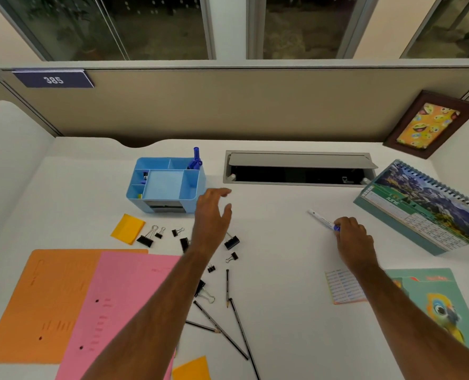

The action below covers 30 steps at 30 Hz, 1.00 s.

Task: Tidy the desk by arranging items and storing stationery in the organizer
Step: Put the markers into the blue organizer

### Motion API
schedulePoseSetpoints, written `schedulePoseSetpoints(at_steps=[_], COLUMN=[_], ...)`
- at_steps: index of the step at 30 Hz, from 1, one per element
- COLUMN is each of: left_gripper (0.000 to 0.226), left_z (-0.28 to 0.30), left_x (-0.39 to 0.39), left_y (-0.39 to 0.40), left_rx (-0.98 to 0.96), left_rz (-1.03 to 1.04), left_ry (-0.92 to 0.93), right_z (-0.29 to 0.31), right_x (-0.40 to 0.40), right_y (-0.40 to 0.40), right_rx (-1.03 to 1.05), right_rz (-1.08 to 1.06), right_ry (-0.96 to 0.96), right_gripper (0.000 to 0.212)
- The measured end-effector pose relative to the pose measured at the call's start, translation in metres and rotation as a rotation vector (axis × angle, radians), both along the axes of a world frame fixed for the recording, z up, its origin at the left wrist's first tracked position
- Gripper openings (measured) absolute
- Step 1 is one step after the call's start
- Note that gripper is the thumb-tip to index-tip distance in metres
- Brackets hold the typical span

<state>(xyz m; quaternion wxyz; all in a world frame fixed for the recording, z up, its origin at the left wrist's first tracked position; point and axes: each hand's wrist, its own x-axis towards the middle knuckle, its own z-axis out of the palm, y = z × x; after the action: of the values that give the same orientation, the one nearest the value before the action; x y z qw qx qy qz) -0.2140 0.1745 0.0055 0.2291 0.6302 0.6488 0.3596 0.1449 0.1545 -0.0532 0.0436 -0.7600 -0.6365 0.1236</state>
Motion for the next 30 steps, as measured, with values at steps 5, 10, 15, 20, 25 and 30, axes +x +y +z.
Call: schedulePoseSetpoints(at_steps=[5, 10, 15, 20, 25, 30], left_gripper=[0.031, 0.039, 0.037, 0.021, 0.029, 0.034], left_z=[-0.003, -0.006, 0.003, 0.009, 0.02, 0.043], left_x=[0.026, 0.056, 0.074, 0.067, 0.043, -0.008], left_y=[-0.025, -0.044, -0.054, -0.047, -0.035, -0.005], left_rx=[0.017, 0.068, 0.087, 0.073, -0.034, -0.105], left_rz=[-0.153, -0.362, -0.375, -0.354, -0.265, -0.086], left_ry=[0.046, 0.201, 0.298, 0.368, 0.269, 0.072], right_z=[0.006, 0.024, 0.049, 0.06, 0.066, 0.045], right_x=[-0.018, -0.052, -0.088, -0.106, -0.112, -0.1], right_y=[-0.008, -0.018, -0.028, -0.026, -0.02, -0.021], right_rx=[0.011, 0.048, 0.044, 0.022, 0.054, 0.033], right_rz=[0.084, 0.272, 0.313, 0.32, 0.243, 0.21], right_ry=[0.252, 0.478, 0.652, 0.714, 0.843, 0.847], right_gripper=[0.021, 0.017, 0.011, 0.017, 0.027, 0.027])
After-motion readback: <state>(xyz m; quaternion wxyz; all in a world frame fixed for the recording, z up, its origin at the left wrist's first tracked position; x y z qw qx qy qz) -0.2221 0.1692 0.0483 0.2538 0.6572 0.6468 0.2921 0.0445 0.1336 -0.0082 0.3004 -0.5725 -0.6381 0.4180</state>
